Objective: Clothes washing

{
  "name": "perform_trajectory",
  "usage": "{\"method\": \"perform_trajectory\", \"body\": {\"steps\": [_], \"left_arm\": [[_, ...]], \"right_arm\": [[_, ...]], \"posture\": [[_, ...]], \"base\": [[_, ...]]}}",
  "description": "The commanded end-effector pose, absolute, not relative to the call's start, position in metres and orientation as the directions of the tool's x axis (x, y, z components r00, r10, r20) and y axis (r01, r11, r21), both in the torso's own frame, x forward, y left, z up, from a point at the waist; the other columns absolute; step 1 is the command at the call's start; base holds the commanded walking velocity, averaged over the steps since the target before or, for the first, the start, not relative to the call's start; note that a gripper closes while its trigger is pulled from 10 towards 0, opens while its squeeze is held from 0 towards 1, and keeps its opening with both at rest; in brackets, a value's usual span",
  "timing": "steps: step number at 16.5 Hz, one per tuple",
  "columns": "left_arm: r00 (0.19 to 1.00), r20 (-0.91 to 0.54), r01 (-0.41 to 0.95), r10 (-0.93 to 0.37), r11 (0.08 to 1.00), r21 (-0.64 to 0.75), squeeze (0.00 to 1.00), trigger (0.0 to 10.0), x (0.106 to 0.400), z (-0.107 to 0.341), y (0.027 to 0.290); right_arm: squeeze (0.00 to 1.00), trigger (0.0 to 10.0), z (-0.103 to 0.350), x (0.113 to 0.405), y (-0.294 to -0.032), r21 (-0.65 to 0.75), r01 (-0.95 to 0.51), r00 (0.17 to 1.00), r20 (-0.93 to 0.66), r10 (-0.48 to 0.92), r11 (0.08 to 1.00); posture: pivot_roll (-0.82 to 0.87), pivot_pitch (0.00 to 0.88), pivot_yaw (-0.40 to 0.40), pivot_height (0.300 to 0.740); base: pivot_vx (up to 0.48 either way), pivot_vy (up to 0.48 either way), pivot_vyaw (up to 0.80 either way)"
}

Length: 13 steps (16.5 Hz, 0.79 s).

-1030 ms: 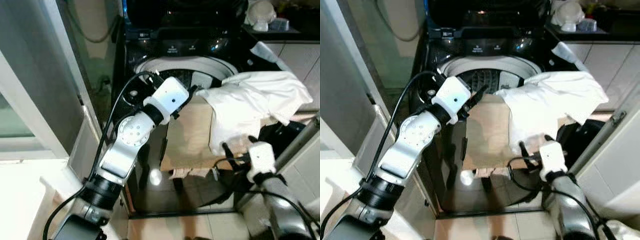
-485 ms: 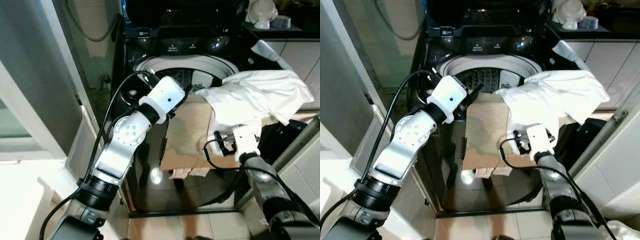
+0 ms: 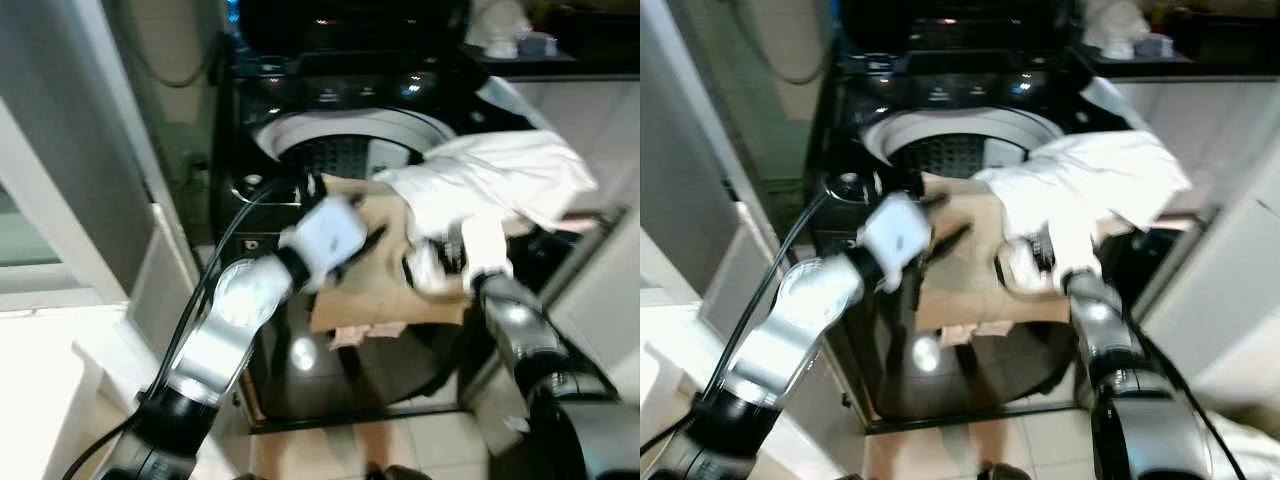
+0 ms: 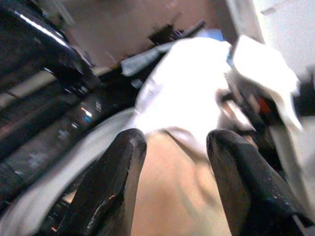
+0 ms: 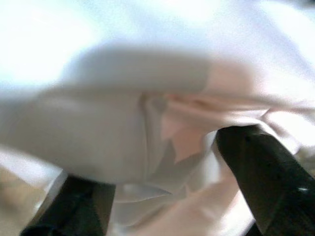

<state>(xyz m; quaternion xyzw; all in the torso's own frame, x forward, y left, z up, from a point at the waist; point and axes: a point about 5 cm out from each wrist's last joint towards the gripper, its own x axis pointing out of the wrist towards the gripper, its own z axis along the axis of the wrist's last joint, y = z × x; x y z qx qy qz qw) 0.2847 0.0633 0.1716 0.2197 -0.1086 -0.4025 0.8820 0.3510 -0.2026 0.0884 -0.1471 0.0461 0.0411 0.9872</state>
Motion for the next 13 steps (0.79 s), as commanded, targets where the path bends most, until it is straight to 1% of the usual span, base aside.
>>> {"method": "perform_trajectory", "body": {"steps": [1, 3, 5, 8, 12, 13], "left_arm": [[0.626, 0.013, 0.673, -0.780, 0.549, 0.495, 0.00, 10.0, 0.282, 0.174, 0.064], [0.602, -0.014, 0.693, -0.798, 0.514, 0.506, 0.00, 10.0, 0.275, 0.168, 0.065], [0.597, -0.017, 0.696, -0.802, 0.507, 0.508, 0.00, 10.0, 0.273, 0.167, 0.063], [0.591, -0.010, 0.693, -0.807, 0.501, 0.518, 0.00, 10.0, 0.273, 0.167, 0.059], [0.591, 0.002, 0.685, -0.807, 0.503, 0.526, 0.00, 10.0, 0.271, 0.168, 0.052], [0.601, 0.008, 0.677, -0.799, 0.515, 0.525, 0.00, 10.0, 0.270, 0.168, 0.052]], "right_arm": [[0.00, 0.0, 0.115, 0.364, -0.205, -0.284, -0.052, 0.999, -0.009, 0.052, 0.957], [0.00, 0.0, 0.135, 0.373, -0.203, -0.288, -0.045, 0.996, 0.055, 0.063, 0.957], [0.00, 0.0, 0.151, 0.378, -0.198, -0.291, -0.060, 0.990, 0.108, 0.095, 0.955], [0.00, 0.0, 0.199, 0.396, -0.189, -0.346, -0.074, 0.968, 0.200, 0.151, 0.935], [0.00, 0.0, 0.239, 0.413, -0.184, -0.403, -0.048, 0.971, 0.196, 0.138, 0.914], [0.00, 0.0, 0.255, 0.419, -0.178, -0.436, -0.034, 0.974, 0.185, 0.127, 0.900]], "posture": [[-0.05, 0.000, -0.012, 0.740], [-0.05, 0.000, -0.018, 0.740], [-0.05, 0.000, -0.020, 0.740], [-0.05, 0.000, -0.028, 0.740], [-0.01, 0.000, -0.059, 0.740], [0.01, 0.000, -0.071, 0.740]], "base": [[0.000, 0.000, 0.00], [0.000, 0.000, 0.00], [0.000, 0.000, 0.00], [0.000, 0.000, 0.00], [0.000, 0.000, 0.00], [0.000, 0.000, 0.00]]}}
